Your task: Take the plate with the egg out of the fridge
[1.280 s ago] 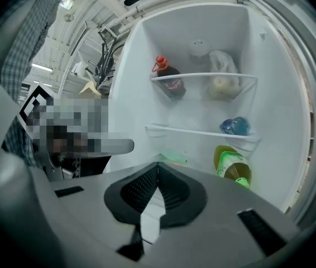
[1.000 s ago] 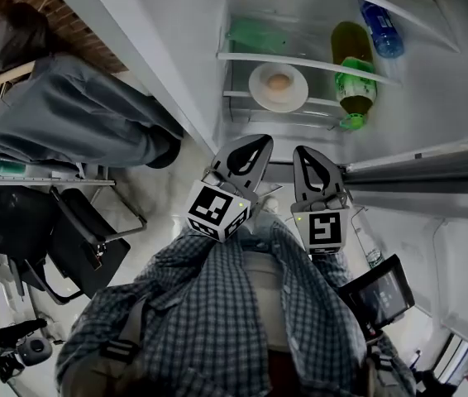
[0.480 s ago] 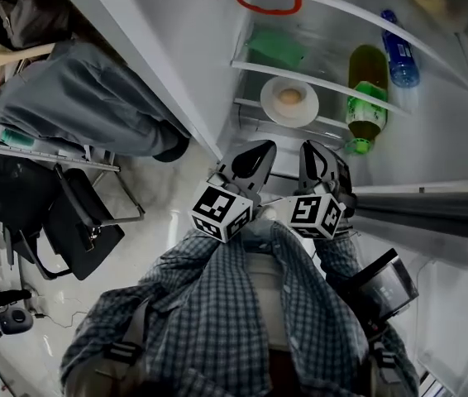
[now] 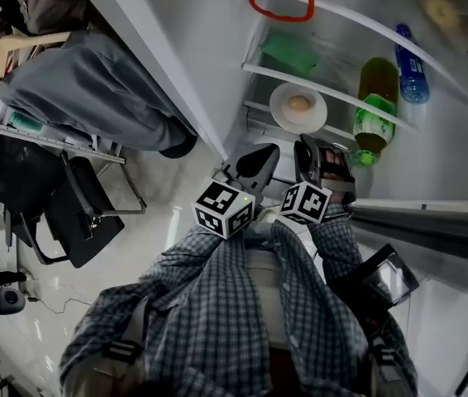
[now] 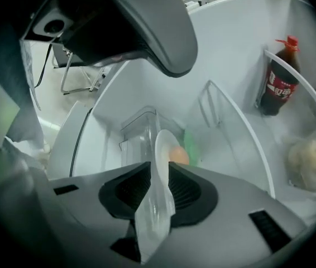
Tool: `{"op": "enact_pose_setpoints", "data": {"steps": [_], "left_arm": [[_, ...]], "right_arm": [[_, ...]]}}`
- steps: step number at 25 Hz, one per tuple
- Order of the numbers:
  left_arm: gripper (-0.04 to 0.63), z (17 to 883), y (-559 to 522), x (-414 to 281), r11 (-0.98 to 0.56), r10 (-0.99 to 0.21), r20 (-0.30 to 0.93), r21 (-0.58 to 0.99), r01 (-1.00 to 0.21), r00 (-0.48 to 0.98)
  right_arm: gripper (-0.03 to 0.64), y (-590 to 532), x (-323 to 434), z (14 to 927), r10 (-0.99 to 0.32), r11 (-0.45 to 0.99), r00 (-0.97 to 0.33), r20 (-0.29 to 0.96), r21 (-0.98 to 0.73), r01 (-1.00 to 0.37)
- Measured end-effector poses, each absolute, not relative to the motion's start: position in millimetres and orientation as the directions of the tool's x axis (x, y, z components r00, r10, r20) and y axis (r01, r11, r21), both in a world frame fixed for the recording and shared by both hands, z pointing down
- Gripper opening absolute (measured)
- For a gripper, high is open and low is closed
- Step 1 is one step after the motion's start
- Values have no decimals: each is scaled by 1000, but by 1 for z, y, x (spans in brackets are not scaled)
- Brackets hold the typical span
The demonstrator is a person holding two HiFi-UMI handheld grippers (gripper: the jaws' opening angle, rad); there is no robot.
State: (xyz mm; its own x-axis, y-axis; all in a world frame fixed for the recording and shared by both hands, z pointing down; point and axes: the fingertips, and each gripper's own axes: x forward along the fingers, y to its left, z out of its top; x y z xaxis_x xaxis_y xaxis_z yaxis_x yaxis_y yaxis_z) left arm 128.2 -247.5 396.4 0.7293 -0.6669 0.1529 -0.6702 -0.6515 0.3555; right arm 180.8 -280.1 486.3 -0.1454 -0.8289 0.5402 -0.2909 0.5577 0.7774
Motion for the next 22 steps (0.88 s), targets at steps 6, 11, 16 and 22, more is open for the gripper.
{"op": "enact_pose_setpoints", "data": {"steps": [6,11,16,22], "left_arm": [[6,402,-248,129,-641,-662,174,372,-672,729],[6,405,-252,127,-628,-665,185,386,-676,723],[7,414,-258,127,-597,-670,213,415,-687,711],[7,428,-262,136,-579,-641,239,473,-664,729]], "right_arm": [[81,-296,180,502,-818,576,-127,561,794,-195],[81,-304,179,508,-819,574,-101,565,802,-165],[74,-308,177,504,-834,552,-100,543,824,-129],[32,-302,176,503,-843,537,-105,528,837,-106]]}}
